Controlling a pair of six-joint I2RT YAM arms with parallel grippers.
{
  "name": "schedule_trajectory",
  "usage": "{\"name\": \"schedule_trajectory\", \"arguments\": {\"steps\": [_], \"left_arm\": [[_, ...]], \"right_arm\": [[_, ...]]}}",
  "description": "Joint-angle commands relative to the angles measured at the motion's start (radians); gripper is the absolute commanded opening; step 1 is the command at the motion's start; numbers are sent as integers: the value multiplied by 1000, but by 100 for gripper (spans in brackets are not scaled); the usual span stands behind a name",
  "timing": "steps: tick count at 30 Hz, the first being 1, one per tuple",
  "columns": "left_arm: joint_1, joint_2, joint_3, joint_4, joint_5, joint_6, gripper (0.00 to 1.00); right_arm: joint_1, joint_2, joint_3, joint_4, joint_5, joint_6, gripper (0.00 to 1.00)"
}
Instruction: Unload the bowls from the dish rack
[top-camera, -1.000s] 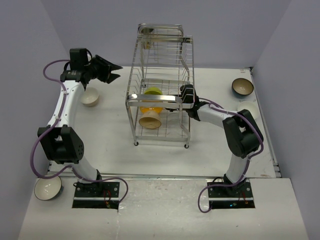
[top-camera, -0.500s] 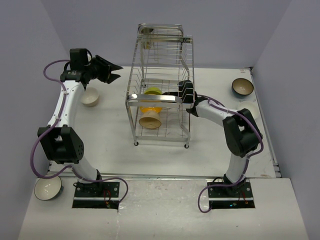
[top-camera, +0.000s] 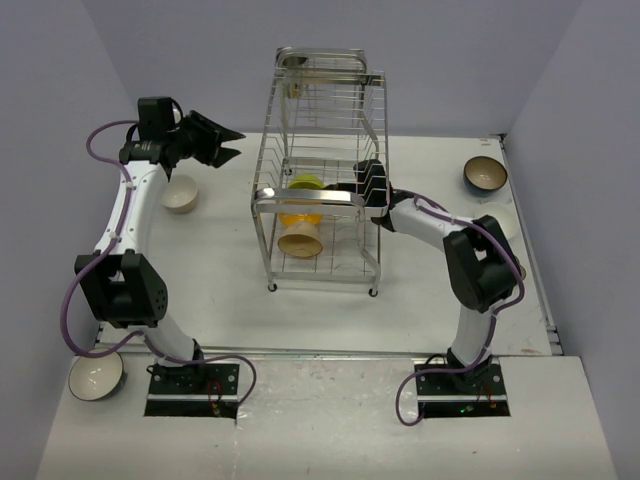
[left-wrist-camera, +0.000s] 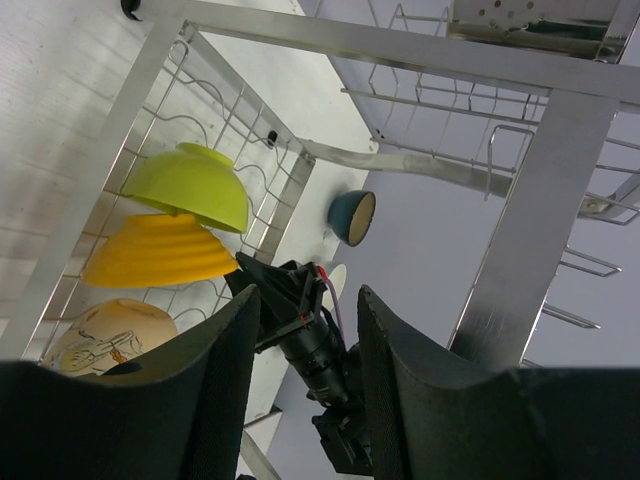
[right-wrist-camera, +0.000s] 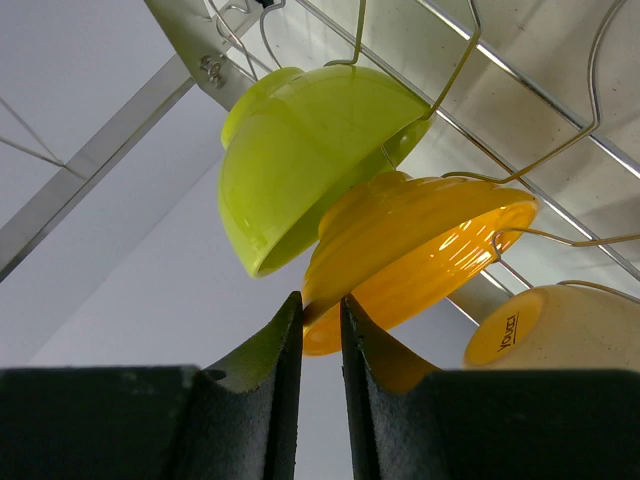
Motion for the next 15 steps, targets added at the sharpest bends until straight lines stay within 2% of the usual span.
{"name": "schedule_trajectory", "arguments": {"steps": [1, 10, 15], "left_arm": [[8, -32, 12, 5, 34, 0, 45], [25, -37, 12, -3, 48, 8, 45], [31, -29, 12, -1, 51, 13, 45]], "right_arm": [[8, 38, 13, -65, 40, 782, 19], [19, 96, 39, -64, 48, 823, 19], [19, 104, 31, -65, 49, 820, 5]]}}
